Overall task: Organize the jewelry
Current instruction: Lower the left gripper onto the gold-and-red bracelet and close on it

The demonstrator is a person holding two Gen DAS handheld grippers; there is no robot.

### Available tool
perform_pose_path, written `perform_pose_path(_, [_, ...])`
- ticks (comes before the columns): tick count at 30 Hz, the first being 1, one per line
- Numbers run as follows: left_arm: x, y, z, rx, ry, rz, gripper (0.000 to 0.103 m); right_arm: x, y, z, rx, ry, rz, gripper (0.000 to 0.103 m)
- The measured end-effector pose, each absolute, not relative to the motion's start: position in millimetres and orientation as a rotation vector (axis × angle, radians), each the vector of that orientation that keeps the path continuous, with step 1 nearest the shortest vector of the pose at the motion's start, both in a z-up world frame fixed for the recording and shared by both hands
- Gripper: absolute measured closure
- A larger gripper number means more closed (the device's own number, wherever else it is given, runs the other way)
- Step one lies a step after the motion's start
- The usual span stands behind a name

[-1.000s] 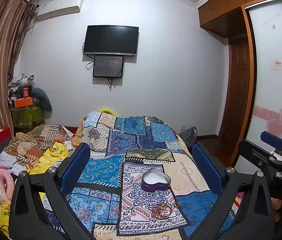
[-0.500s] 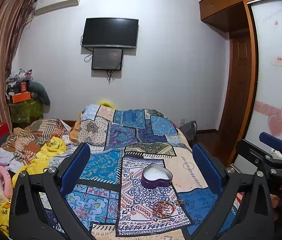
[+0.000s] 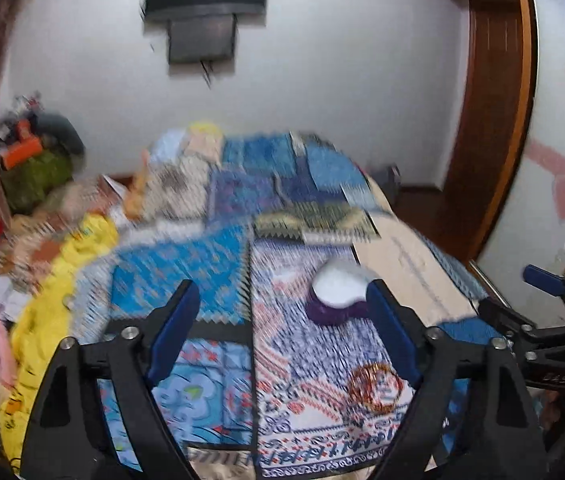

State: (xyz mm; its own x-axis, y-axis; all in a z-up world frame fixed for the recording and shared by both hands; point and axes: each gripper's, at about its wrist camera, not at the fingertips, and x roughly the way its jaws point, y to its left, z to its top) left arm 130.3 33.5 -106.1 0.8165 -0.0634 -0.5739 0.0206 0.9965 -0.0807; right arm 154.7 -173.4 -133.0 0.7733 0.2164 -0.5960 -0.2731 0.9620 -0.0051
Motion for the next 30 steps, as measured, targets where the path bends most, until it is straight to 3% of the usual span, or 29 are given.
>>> perform_pose_path(3, [147,33,-130,-0.075,0.712,-0.086,0.033,160,-173,-147,-0.110,0.695,0.287,0.012])
perform_pose_path(8, [164,33,-161,-0.114,0.825,-0.159,0.038,164,-174,-166,-0.113,0.785,0.347,0.031])
perform_pose_path(14, [173,25,-185,-0.119,0.915,-0.227,0.052,174,-166,-185,-0.082,0.881,0.455,0.053])
perform_pose_path(20, [170,14,-190,-0.122,0.942,-0.280,0.053,177,-155,-194,-0.088,0.915,0.510,0.065])
perform_pose_path(22, [171,10,-191,-0.117,0.952,-0.293,0.058,178,-153,-197,-0.096,0.926,0.516,0.070])
perform_pose_path(30, [170,-1,-199,-0.115,0.984,-0.331,0.076,178,-156,-195,-0.095,0.921,0.519,0.072])
